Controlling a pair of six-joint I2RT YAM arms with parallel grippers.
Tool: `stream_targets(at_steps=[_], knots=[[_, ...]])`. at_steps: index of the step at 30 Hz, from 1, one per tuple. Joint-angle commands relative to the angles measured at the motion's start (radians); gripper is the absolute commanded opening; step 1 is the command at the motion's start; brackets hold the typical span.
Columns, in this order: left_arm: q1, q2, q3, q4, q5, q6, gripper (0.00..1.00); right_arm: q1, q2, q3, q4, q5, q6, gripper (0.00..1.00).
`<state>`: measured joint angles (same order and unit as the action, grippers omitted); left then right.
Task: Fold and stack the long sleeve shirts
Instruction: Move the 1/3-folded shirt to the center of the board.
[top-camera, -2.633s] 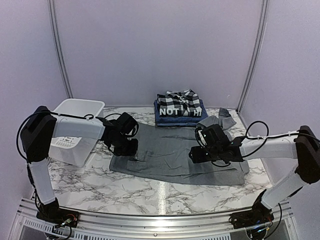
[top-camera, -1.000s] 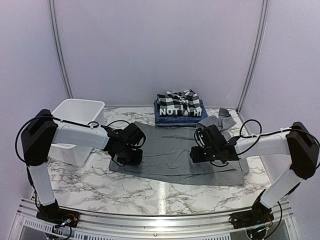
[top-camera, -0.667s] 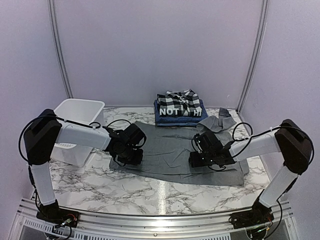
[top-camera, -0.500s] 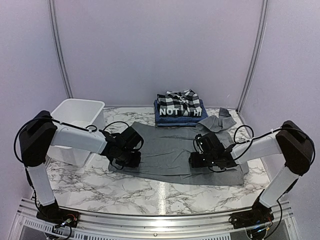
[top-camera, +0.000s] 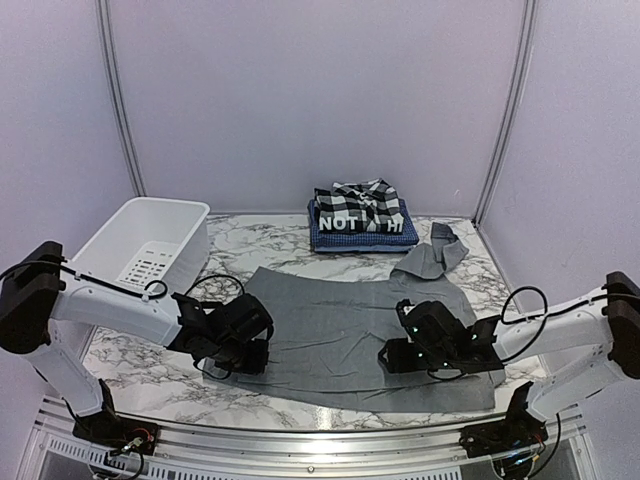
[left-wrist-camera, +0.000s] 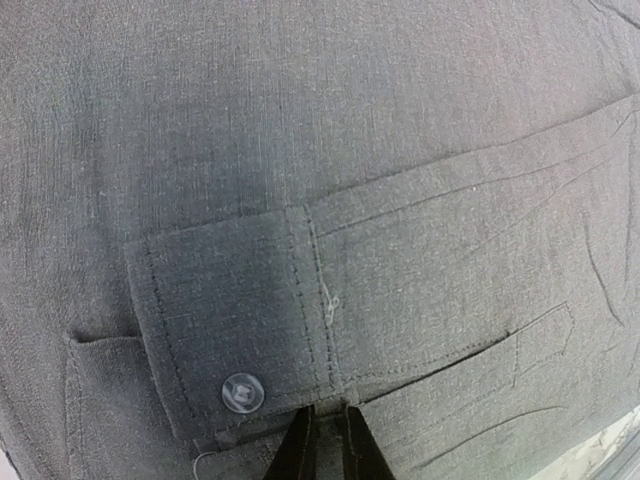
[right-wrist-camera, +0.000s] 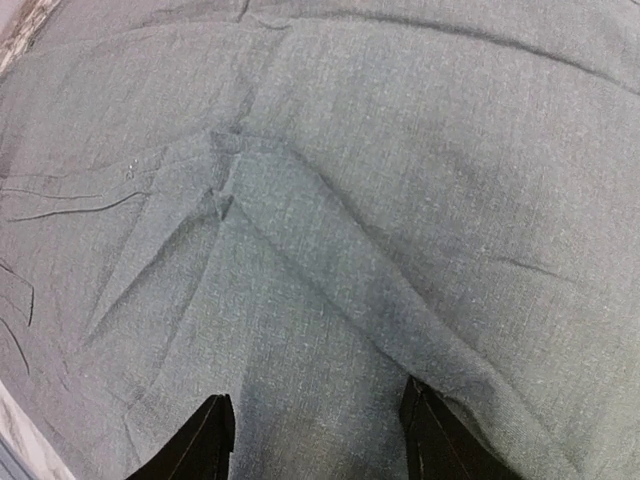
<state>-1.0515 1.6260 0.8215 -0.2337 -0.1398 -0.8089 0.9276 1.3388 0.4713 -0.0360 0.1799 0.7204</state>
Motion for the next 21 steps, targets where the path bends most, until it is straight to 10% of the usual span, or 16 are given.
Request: stream_targets(at_steps=[1, 12, 21], knots=[[-0.018, -0.019, -0.035, -0.12, -0.007, -0.08, 0.15, 0.01, -0.074, -0.004, -0.19, -0.016, 0.079, 0.58], [0.018, -0.089, 0.235, -0.223, -0.212, 0.063, 0.57, -0.36, -0.178, 0.271, -0.226, 0.01, -0.19, 0.63], [0.097, -0.122, 0.346, -0.221, -0.211, 0.186, 0.77, -0.715, 0.061, 0.41, -0.027, -0.095, -0.3, 0.63]])
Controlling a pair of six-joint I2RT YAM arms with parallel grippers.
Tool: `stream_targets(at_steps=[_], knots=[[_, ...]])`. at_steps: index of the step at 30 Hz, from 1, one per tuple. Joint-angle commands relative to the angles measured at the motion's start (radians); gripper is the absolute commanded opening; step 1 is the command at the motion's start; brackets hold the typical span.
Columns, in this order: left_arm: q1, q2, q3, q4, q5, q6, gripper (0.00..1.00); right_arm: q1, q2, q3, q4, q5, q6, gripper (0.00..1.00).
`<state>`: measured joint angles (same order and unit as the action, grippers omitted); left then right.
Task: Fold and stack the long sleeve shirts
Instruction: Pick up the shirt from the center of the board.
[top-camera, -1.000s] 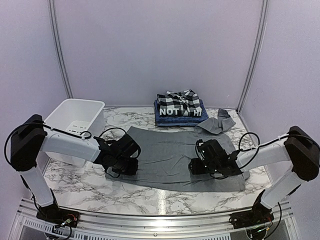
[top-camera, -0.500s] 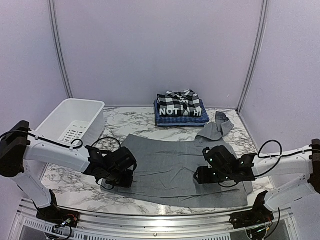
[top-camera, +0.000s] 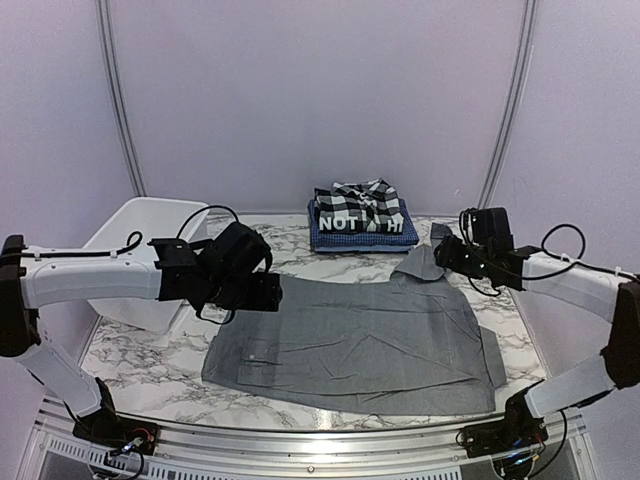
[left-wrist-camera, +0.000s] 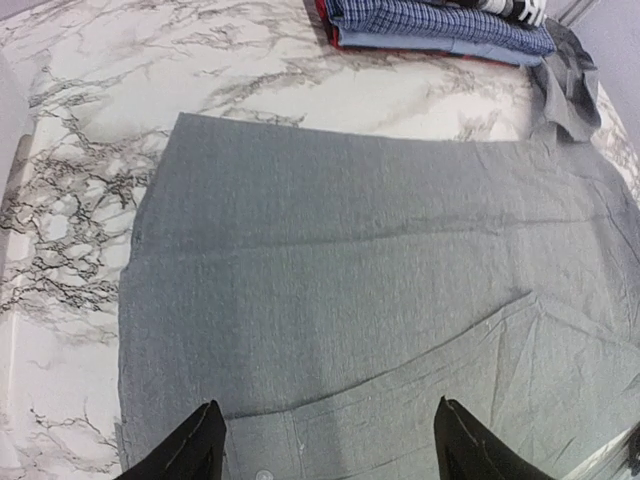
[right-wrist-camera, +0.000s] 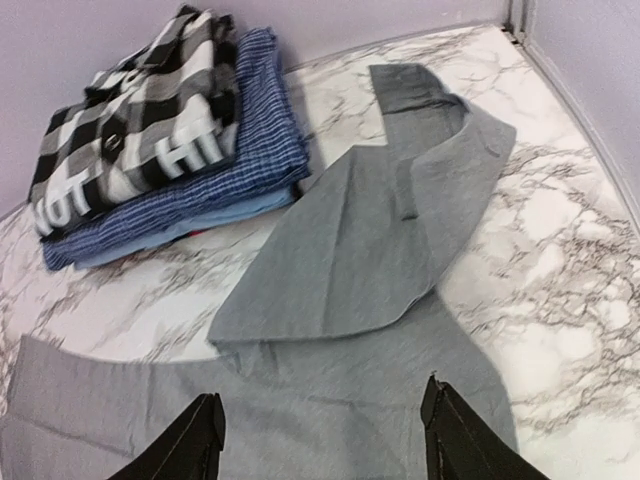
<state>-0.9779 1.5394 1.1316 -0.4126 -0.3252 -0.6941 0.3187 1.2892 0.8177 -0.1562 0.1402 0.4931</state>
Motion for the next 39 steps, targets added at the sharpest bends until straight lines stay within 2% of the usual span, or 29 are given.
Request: stream_targets(at_steps=[1, 8, 12, 17, 22, 26, 28, 34, 39], knots=[[0.027, -0.043, 0.043, -0.04, -0.026, 0.078, 0.79, -0.131, 0.152, 0.077, 0.111, -0.067, -0.079, 0.63], [0.052, -0.09, 0.05, -0.012, -0.036, 0.097, 0.9, -0.264, 0.453, 0.283, 0.133, -0.12, -0.098, 0.69], [0.115, -0.067, 0.055, 0.03, -0.031, 0.132, 0.93, -0.308, 0.595, 0.415, 0.131, -0.166, -0.094, 0.75], [0.22, 0.076, 0.147, 0.044, -0.012, 0.249, 0.93, -0.355, 0.732, 0.567, 0.087, -0.155, -0.108, 0.76], [0.31, 0.307, 0.292, 0.03, 0.044, 0.344, 0.91, -0.362, 0.823, 0.685, 0.037, -0.154, -0.115, 0.74], [0.367, 0.451, 0.423, -0.019, 0.058, 0.357, 0.86, -0.362, 0.846, 0.712, 0.034, -0.164, -0.123, 0.64], [0.384, 0.511, 0.482, -0.037, 0.071, 0.363, 0.83, -0.362, 0.85, 0.718, 0.026, -0.168, -0.129, 0.55], [0.396, 0.65, 0.572, -0.066, 0.101, 0.368, 0.68, -0.362, 0.811, 0.682, 0.034, -0.172, -0.139, 0.3], [0.401, 0.729, 0.634, -0.085, 0.104, 0.362, 0.55, -0.362, 0.771, 0.655, 0.038, -0.188, -0.136, 0.15]])
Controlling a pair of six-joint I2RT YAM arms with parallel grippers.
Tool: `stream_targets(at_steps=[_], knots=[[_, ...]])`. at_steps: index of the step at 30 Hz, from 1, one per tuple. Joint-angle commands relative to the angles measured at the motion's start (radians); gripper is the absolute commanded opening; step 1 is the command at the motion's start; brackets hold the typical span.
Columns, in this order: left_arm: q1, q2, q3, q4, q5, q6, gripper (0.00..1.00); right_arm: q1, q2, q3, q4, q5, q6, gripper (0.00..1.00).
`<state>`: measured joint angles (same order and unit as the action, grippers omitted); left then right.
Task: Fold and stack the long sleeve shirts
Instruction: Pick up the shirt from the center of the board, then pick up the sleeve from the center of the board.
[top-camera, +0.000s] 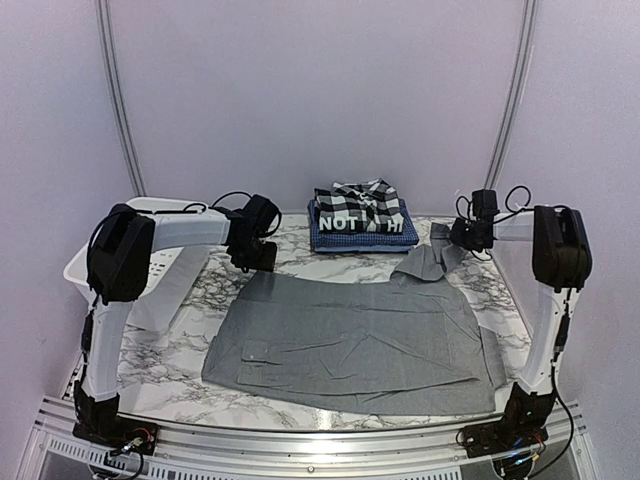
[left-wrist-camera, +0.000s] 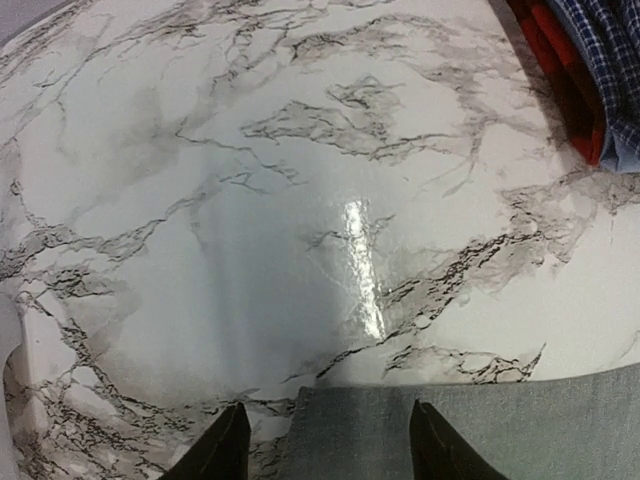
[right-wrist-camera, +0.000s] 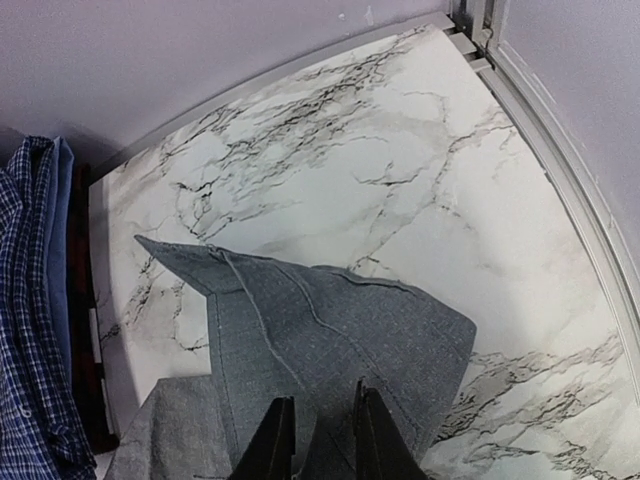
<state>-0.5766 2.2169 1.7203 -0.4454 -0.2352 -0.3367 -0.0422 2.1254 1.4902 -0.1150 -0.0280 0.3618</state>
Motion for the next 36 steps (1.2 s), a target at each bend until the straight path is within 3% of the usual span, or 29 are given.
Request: stream_targets(at_steps=[1, 12, 20, 23, 25, 29, 36], knots=[[0.001, 0.061, 0.051, -0.052, 0.012, 0.002, 0.51, -0.001, -0.074, -0.025, 0.001, -0.023, -0.005, 0.13], [0.013, 0.129, 0.095, -0.052, 0.022, -0.025, 0.32, 0.001, -0.186, -0.094, 0.01, -0.058, -0.012, 0.07], [0.015, 0.114, 0.073, -0.051, 0.031, -0.035, 0.05, 0.001, -0.219, -0.107, 0.004, -0.05, -0.035, 0.06], [0.015, 0.102, 0.074, -0.049, 0.033, -0.034, 0.02, 0.001, -0.183, -0.067, -0.033, -0.022, -0.058, 0.16], [0.015, 0.096, 0.073, -0.046, 0.039, -0.033, 0.0, -0.001, -0.144, -0.026, -0.071, -0.013, -0.076, 0.32], [0.015, 0.091, 0.07, -0.038, 0.052, -0.036, 0.0, -0.001, -0.064, 0.044, -0.112, -0.022, -0.101, 0.52], [0.015, 0.078, 0.063, -0.031, 0.057, -0.032, 0.0, -0.001, 0.05, 0.135, -0.168, -0.018, -0.104, 0.55]])
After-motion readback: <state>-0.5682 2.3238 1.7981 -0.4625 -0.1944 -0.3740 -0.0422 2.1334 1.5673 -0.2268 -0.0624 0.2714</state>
